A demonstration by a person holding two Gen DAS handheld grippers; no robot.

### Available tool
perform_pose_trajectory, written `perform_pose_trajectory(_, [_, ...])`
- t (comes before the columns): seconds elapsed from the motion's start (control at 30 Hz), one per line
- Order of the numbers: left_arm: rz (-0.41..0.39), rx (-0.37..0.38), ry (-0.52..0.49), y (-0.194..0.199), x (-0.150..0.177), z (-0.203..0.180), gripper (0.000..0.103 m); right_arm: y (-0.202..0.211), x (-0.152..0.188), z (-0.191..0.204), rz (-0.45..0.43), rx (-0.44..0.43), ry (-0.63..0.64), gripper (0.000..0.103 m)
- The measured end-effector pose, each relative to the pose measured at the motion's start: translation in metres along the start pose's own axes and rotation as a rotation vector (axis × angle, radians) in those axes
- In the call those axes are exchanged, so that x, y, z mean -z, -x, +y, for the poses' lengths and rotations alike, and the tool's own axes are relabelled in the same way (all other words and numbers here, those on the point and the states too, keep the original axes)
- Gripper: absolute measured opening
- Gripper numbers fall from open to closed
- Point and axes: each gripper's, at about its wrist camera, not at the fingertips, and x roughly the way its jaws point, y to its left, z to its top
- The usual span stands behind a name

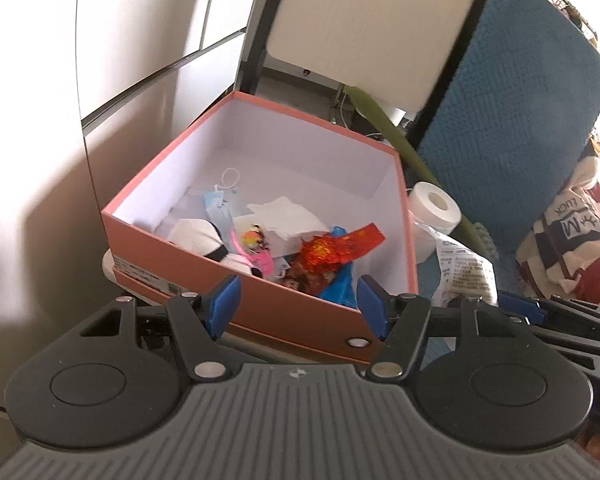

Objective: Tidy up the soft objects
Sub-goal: 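Lift and carry the clear packet in the right gripper over the box, then open the right gripper to drop the clear packet into the box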

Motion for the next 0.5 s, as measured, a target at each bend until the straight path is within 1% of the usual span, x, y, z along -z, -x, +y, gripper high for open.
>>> perform_pose_trajectory(0.13, [0.008, -0.005, 0.012, -0.013, -0.008, 0.013, 0.07, -0.019, -0.008, 0.002, 0.015, 0.003, 0.011, 0.032])
perform_pose_trajectory(0.2, [0.015, -0.005, 0.019, -0.022, -0.013, 0.019, 0.073, -0.03, -0.013, 0.002, 0.019, 0.005, 0.014, 0.032])
perform_pose_trajectory(0.5, [0.046, -0.022, 0.028, -0.056, -0.031, 0.046, 0.074, -0.081, -0.027, 0.003, 0.057, 0.009, 0.017, 0.032])
